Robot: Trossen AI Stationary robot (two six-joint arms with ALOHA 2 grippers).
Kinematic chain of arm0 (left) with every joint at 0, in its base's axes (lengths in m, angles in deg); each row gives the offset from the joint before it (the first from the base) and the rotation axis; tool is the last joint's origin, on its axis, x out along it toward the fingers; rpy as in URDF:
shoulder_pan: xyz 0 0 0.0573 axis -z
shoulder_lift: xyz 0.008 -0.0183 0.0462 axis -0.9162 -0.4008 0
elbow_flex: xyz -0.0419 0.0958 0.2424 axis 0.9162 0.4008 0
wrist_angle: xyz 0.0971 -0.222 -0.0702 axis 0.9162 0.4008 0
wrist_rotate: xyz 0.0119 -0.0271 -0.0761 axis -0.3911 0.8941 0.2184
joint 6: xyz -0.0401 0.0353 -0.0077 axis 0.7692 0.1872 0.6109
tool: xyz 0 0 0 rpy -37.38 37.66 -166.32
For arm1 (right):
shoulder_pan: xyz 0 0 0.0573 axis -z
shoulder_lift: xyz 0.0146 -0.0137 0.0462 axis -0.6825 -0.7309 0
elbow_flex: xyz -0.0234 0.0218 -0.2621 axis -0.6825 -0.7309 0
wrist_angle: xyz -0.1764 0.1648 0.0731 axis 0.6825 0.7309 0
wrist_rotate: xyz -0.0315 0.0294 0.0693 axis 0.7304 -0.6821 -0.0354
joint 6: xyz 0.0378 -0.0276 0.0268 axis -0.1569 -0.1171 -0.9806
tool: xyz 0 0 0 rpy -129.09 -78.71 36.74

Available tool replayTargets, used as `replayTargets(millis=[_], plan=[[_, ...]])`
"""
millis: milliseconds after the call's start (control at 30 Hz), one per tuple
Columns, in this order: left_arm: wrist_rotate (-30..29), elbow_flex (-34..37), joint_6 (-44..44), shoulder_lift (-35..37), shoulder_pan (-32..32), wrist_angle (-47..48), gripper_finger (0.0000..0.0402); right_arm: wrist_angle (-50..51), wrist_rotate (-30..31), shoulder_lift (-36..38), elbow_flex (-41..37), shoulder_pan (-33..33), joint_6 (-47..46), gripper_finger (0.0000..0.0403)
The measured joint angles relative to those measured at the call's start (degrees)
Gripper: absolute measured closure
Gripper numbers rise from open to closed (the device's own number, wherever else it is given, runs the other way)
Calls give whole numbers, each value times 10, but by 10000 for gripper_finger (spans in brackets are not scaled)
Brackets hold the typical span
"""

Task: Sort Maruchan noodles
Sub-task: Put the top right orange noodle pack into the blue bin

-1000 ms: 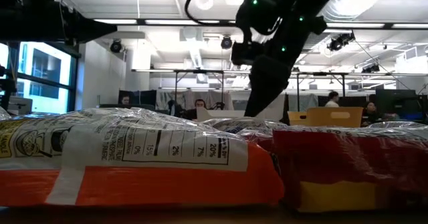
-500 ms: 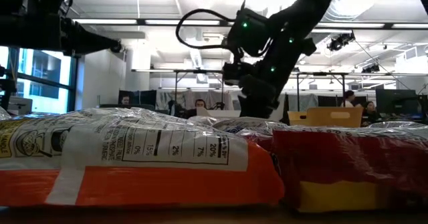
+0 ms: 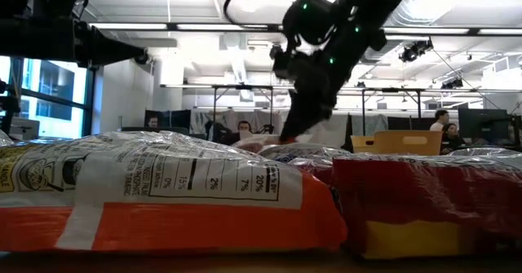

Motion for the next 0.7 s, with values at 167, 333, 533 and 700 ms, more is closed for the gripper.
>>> replayTargets(millis=[167,333,533,700], plan=[[0,0,-5,0,0,0,401,2,-43,49,0,22,-38,401],[0,0,-9,0,0,0,401,5,-73,98,0,46,-72,402],[0,0,24,0,0,15,401,11,-92,149,0,75,-86,402],[-1,0,54,-24,0,25,395,0,-103,163,0,95,-102,402]])
